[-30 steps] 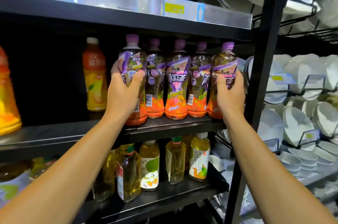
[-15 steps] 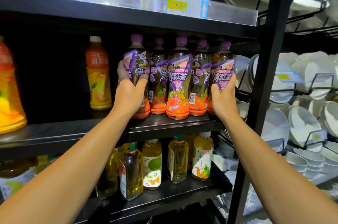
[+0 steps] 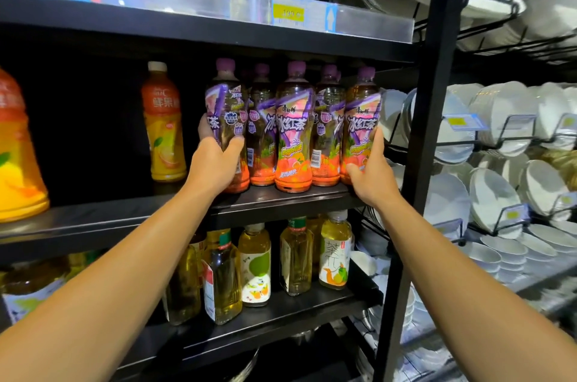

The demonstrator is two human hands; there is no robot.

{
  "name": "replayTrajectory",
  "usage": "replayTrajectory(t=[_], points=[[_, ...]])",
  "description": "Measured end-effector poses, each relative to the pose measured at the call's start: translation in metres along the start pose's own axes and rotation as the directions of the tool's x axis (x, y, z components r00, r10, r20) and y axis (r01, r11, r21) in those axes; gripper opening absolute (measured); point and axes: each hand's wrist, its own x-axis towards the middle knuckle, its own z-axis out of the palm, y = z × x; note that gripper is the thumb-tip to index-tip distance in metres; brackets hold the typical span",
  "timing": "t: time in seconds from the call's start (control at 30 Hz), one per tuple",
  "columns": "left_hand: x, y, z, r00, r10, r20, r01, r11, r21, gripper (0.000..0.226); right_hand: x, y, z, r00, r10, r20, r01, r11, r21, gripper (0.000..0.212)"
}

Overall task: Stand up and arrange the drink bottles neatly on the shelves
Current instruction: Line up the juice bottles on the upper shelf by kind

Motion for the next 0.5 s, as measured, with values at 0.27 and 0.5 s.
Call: replayTrajectory(t=[0.27, 0.5], points=[[-0.027, 0.001, -0.039, 0.985, 0.048, 0.165, -0.073, 0.987, 0.146, 0.071, -0.036, -0.011, -0.008, 0.972, -0.033, -0.233, 0.004, 0.992, -0.125, 0.061], [-0.071, -0.022, -0.121, 0.957, 0.289, 0.039, -0.29, 0.928, 0.233, 0.055, -0.103, -0.103, 0.045, 0.883, -0.384, -0.268, 0.408, 0.912, 0.037, 0.029]])
